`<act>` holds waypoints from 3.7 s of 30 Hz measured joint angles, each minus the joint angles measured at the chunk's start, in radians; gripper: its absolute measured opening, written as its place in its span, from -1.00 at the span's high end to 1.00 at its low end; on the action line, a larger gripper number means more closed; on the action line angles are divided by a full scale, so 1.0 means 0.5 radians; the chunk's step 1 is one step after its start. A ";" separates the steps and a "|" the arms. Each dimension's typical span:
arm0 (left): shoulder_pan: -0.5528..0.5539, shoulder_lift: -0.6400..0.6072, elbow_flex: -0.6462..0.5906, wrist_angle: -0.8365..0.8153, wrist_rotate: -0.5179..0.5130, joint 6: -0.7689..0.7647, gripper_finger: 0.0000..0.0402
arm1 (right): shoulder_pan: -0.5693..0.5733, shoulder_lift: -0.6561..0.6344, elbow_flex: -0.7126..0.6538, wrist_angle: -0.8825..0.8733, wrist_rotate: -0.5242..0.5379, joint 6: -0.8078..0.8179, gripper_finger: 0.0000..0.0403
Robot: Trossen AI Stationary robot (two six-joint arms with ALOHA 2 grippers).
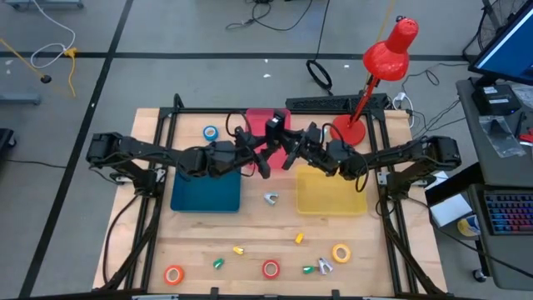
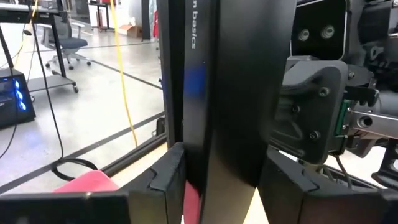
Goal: Pick and place Stapler, Stapler remover, tape
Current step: Put the black stapler into the blue bin
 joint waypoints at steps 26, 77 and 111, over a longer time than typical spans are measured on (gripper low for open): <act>-0.140 -0.033 0.004 -0.160 -0.280 -0.041 0.24 | 0.000 -0.062 -0.003 -0.108 -0.187 0.016 0.08; -0.159 -0.046 0.000 -0.043 -0.375 0.007 0.29 | 0.037 -0.124 -0.002 -0.094 -0.172 0.254 -0.32; -0.159 -0.043 -0.001 -0.090 -0.346 -0.018 0.30 | 0.036 -0.126 0.002 -0.002 -0.071 -0.119 -0.55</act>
